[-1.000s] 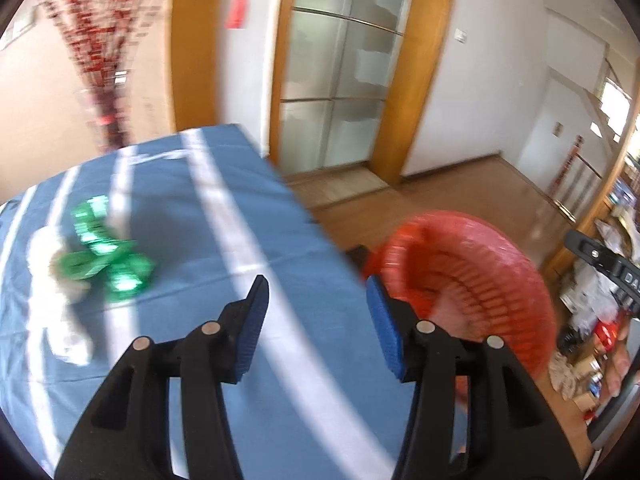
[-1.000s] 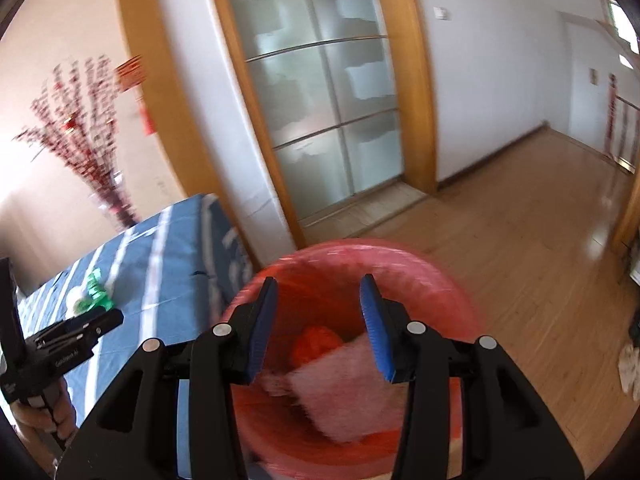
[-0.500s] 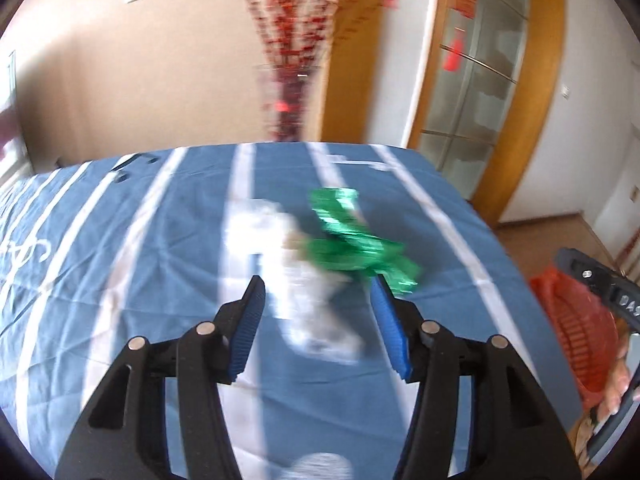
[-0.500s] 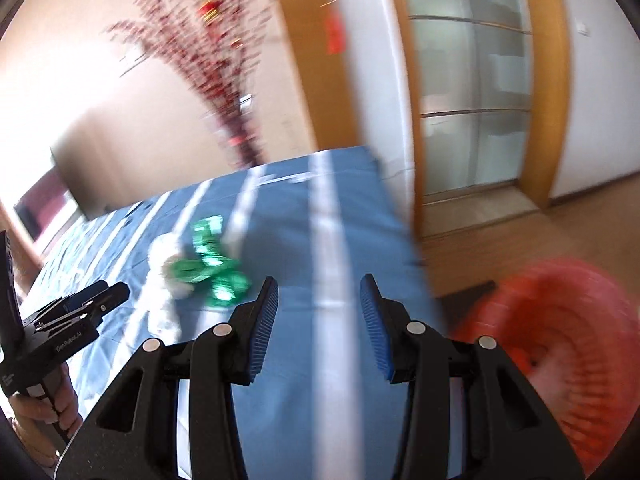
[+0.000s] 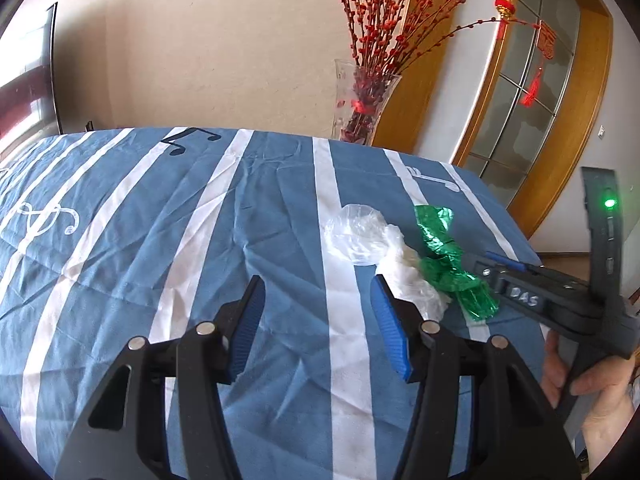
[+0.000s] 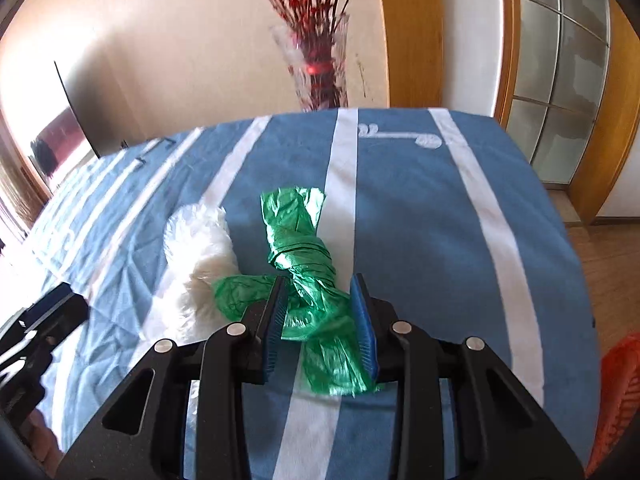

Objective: Collect trash
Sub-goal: 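Grasp the green bag with the right gripper while the left gripper grasps the clear bag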

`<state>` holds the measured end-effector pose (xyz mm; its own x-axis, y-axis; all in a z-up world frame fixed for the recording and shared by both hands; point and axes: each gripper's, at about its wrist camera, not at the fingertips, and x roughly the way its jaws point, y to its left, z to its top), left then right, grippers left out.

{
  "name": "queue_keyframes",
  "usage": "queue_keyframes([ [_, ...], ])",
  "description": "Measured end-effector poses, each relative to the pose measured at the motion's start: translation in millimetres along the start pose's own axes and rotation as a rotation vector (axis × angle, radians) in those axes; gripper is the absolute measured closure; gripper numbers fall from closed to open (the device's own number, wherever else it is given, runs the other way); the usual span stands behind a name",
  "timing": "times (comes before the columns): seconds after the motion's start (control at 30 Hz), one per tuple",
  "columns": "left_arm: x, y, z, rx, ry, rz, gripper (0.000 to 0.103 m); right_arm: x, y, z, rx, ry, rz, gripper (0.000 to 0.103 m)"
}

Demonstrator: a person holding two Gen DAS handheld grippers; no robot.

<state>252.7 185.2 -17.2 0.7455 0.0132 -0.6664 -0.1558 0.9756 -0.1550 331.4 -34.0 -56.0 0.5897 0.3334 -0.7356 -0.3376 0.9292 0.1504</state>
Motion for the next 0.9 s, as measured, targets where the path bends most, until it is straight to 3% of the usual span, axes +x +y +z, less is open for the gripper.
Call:
queue_keyframes([
  [0.07,3.1,-1.0,0.5,0.007,0.005,-0.003,0.049,9.0,-1.0,-1.0,0.001,0.027,-0.004,0.070],
  [0.1,4.4,-2.9,1.1,0.012,0.008,-0.003,0.049,13.0,-2.4,-3.1,0.003,0.045,-0.004,0.079],
  [0.27,15.9,-22.4,3.2,0.050,0.027,-0.017,0.048,5.0,-16.9,-13.7,0.017,0.060,-0.023,0.092],
  [0.4,30.7,-41.8,4.1,0.063,0.060,-0.042,0.044,-18.3,-52.6,-25.0,0.096,0.017,-0.115,0.094],
  [0.5,45.4,-58.7,4.3,0.075,0.095,-0.057,0.044,-40.3,-76.6,-34.3,0.134,-0.014,-0.129,0.094],
  [0.7,78.0,-75.2,0.1,0.092,0.156,0.013,0.044,-75.6,-105.8,-49.0,0.157,-0.046,-0.136,0.094],
  [0.73,82.9,-75.1,-0.4,0.088,0.167,0.021,0.048,-79.3,-108.5,-50.9,0.161,-0.050,-0.136,0.094],
  [0.83,85.6,-77.9,-3.3,0.100,0.160,0.034,0.075,-96.4,-113.8,-58.4,0.170,-0.072,-0.138,0.094],
  [0.9,77.5,-78.2,-3.4,0.087,0.148,0.006,0.082,-104.6,-116.4,-60.0,0.173,-0.094,-0.140,0.094],
])
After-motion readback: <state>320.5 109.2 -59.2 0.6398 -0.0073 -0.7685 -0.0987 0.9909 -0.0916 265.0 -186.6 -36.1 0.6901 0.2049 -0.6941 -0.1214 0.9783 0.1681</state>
